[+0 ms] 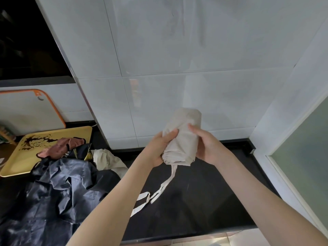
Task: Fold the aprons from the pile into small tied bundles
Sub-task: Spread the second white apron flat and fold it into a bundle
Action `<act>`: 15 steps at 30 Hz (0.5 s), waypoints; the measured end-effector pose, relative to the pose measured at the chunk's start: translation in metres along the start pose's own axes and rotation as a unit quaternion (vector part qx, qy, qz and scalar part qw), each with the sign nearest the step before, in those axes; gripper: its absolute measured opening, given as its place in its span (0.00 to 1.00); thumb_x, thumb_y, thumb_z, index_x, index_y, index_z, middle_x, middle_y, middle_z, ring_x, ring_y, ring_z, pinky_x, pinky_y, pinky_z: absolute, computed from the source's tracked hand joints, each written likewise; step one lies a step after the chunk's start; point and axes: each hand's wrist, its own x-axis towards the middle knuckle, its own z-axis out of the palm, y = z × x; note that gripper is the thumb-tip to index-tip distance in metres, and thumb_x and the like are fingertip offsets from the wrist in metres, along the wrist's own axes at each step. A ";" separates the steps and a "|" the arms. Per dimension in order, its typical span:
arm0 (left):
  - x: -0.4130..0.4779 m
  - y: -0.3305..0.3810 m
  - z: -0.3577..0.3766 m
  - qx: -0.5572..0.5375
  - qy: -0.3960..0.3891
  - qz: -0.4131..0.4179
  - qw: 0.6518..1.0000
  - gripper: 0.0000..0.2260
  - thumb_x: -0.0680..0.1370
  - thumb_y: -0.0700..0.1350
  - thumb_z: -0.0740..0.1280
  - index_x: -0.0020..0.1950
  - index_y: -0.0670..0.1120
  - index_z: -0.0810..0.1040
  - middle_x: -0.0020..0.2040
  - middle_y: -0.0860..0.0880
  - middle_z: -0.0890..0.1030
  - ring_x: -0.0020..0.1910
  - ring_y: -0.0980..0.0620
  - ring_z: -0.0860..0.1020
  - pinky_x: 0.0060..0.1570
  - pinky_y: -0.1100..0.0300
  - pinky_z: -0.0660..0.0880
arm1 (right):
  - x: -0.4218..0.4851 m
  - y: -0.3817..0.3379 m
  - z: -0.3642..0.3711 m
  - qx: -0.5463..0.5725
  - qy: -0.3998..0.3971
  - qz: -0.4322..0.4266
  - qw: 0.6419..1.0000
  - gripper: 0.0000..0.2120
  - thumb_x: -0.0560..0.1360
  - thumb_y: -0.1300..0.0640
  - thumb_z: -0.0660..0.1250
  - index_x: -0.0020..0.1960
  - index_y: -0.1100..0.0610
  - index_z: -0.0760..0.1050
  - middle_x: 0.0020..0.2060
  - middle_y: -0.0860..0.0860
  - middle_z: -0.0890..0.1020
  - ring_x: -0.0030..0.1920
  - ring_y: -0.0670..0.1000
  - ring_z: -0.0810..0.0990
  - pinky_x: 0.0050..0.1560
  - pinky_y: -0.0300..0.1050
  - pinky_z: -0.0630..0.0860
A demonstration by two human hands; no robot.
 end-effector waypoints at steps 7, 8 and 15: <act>-0.011 0.003 0.014 -0.090 0.002 0.024 0.996 0.21 0.78 0.54 0.63 0.63 0.40 0.75 0.57 0.41 0.82 0.56 0.45 0.81 0.53 0.54 0.78 | 0.006 0.011 -0.001 0.176 0.081 -0.031 0.981 0.20 0.76 0.57 0.67 0.66 0.59 0.72 0.56 0.57 0.83 0.57 0.57 0.81 0.60 0.57 0.76; -0.012 -0.001 0.015 -0.117 0.002 0.034 0.993 0.21 0.79 0.55 0.61 0.63 0.41 0.75 0.58 0.42 0.82 0.57 0.45 0.81 0.52 0.55 0.79 | 0.007 0.011 -0.001 0.191 0.075 -0.047 0.978 0.20 0.77 0.57 0.66 0.67 0.59 0.71 0.57 0.57 0.82 0.58 0.57 0.81 0.63 0.58 0.74; -0.009 -0.014 0.025 -0.102 -0.011 0.047 0.994 0.15 0.79 0.43 0.65 0.64 0.40 0.75 0.57 0.43 0.82 0.55 0.48 0.81 0.48 0.58 0.80 | 0.002 0.002 0.003 0.193 0.071 -0.107 0.973 0.19 0.77 0.55 0.65 0.66 0.60 0.73 0.57 0.58 0.82 0.57 0.58 0.82 0.61 0.59 0.74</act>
